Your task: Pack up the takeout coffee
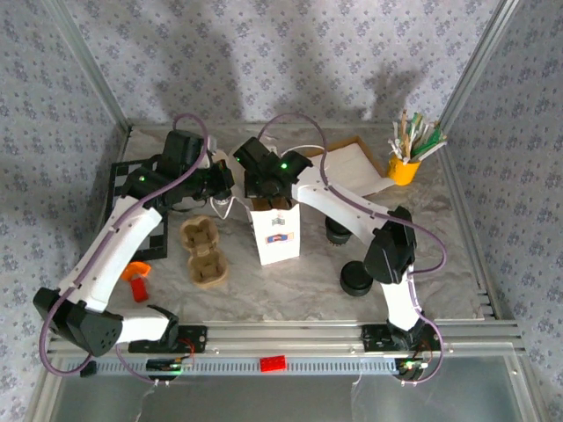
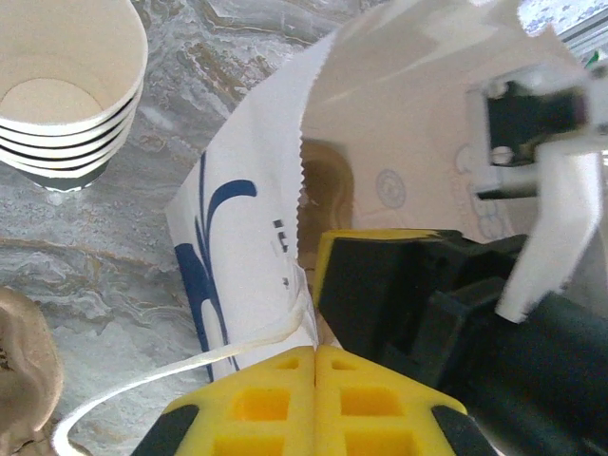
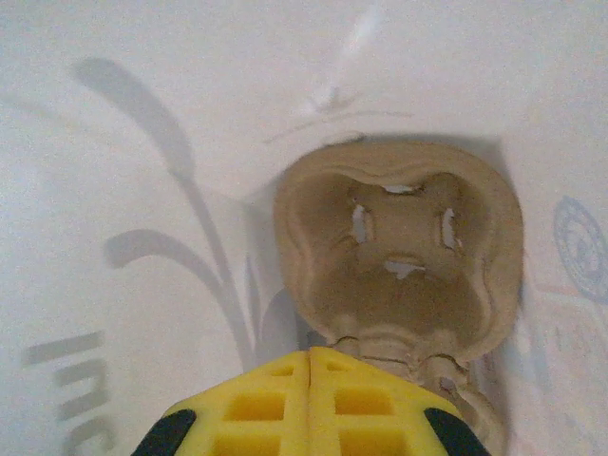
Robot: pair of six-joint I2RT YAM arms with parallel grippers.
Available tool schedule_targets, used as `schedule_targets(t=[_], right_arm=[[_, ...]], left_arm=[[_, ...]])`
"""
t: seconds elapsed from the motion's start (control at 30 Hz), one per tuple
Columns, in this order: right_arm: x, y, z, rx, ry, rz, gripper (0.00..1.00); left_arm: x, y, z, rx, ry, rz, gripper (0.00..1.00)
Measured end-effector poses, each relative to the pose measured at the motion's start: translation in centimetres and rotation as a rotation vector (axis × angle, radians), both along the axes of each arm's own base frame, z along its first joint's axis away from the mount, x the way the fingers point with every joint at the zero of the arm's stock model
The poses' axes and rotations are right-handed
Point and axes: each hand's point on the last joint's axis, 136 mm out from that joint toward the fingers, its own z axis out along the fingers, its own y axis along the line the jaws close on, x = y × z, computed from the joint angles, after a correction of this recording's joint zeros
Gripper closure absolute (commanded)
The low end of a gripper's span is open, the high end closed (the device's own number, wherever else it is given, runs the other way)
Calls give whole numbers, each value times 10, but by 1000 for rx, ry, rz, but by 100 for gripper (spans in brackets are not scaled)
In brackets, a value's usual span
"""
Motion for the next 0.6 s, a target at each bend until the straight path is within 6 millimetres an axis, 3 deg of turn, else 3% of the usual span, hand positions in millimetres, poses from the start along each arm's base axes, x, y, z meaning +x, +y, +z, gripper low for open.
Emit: schedule_targets(t=[0.53, 0.6], right_arm=[[-15, -13, 54, 39, -71, 17, 100], [-17, -14, 60, 44, -77, 19, 100]], left_arm=[[9, -5, 13, 65, -13, -68, 100], [9, -6, 14, 72, -13, -80, 96]])
